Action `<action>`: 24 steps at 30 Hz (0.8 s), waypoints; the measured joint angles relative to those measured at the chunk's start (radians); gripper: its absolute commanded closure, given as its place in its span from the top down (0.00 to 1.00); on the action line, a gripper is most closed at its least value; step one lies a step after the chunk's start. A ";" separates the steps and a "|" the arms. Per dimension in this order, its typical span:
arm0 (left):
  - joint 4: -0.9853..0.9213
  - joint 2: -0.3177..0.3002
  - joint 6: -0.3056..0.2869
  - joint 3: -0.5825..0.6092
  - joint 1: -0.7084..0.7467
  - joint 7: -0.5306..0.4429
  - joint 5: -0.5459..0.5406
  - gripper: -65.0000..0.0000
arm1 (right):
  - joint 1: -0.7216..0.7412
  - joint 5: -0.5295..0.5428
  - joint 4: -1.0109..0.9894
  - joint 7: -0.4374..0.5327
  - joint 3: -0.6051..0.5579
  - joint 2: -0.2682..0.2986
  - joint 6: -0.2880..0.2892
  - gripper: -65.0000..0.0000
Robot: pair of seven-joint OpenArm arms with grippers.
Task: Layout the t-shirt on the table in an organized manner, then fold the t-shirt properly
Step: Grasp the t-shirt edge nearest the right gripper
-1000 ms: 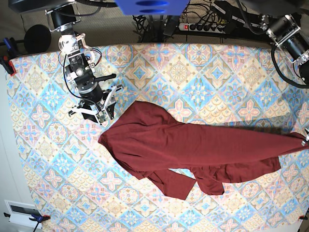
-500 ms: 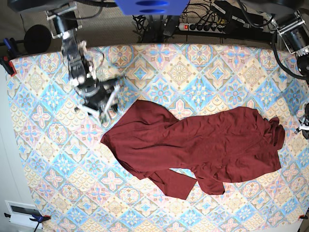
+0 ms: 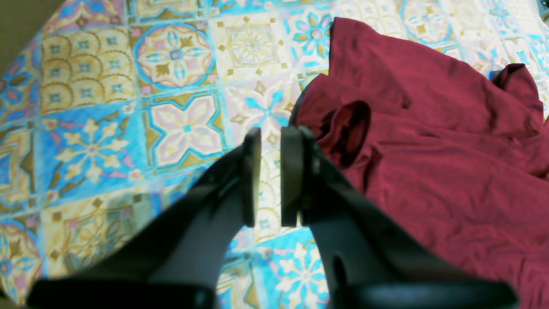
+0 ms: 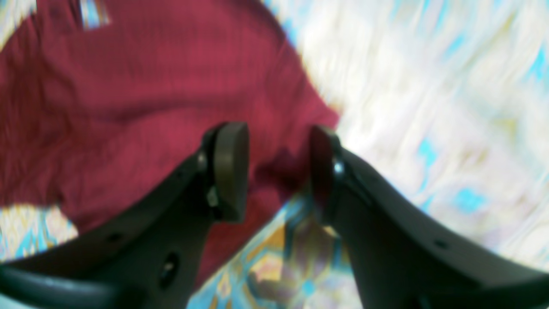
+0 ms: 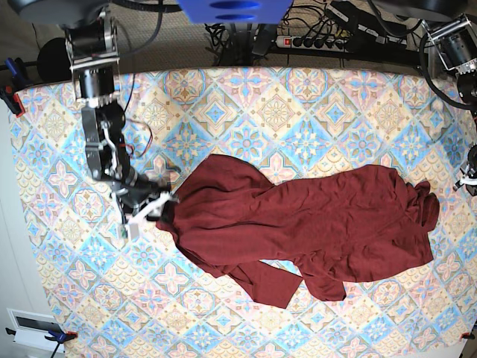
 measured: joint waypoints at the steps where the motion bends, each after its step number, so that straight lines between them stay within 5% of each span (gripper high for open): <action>1: 0.003 0.000 -0.002 0.002 0.000 -0.005 -0.004 0.14 | 0.006 0.001 -0.016 0.006 0.002 0.001 0.002 0.36; 12: 0.005 0.039 -0.003 0.005 0.023 -0.010 -0.008 0.14 | 0.072 -0.004 -0.201 -0.007 0.000 -0.003 0.000 0.40; 15: 0.005 0.058 -0.001 0.002 0.023 -0.006 0.000 0.14 | 0.067 -0.002 -0.205 0.005 -0.002 0.000 0.002 0.30; 20: 0.005 0.064 -0.003 0.008 0.018 -0.008 0.000 0.14 | 0.075 -0.007 -0.214 -0.005 0.000 0.000 -0.002 0.00; 24: 0.004 0.064 -0.003 0.008 0.018 -0.007 0.000 0.14 | 0.097 -0.007 -0.173 -0.021 0.042 -0.005 0.001 0.00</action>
